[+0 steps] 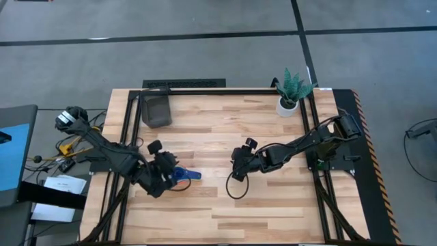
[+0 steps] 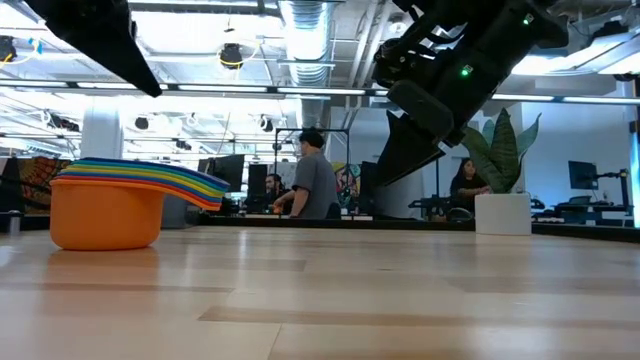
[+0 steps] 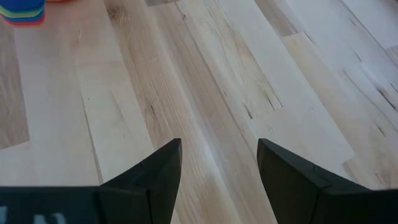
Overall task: Nest measuring cups in basket
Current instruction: Return to Home Position
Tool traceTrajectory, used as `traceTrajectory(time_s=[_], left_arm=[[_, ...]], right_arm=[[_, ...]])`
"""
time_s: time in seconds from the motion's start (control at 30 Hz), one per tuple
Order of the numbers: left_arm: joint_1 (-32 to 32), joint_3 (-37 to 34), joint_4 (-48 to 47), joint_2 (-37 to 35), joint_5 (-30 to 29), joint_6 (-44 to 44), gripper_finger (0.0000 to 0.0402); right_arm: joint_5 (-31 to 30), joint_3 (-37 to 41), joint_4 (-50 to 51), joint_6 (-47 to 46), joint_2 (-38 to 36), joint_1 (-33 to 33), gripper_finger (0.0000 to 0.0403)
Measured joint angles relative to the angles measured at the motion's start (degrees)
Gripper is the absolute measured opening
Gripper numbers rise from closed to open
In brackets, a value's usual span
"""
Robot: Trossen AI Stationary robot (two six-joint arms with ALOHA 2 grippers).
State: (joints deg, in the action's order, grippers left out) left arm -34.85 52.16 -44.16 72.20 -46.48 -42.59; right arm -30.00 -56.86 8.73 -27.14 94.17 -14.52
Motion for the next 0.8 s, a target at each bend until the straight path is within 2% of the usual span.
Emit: traceTrajectory(time_s=[0.17, 0.33, 0.5, 0.6, 0.8], left_arm=[[-2.4, 0.0, -1.8, 0.0, -4.7, -4.1, 0.0084], [-3.1, -1.7, -3.9, 0.0, -6.9, -9.2, 0.0143], [-3.1, -5.6, -3.7, 0.0, -6.1, -10.7, 0.0221], [-3.1, -7.2, -3.4, 0.0, -3.4, -10.3, 0.0257], [-3.1, -9.2, -2.3, 0.0, -0.4, -9.1, 0.0284]], right_arm=[[0.0, 0.0, 0.0, 0.0, 0.0, 0.0, 0.0233], [0.0, 0.0, 0.0, 0.0, 0.0, 0.0, 0.0233], [0.0, 0.0, 0.0, 0.0, 0.0, 0.0, 0.0233], [0.0, 0.0, 0.0, 0.0, 0.0, 0.0, 0.0233], [0.0, 0.0, 0.0, 0.0, 0.0, 0.0, 0.0233]])
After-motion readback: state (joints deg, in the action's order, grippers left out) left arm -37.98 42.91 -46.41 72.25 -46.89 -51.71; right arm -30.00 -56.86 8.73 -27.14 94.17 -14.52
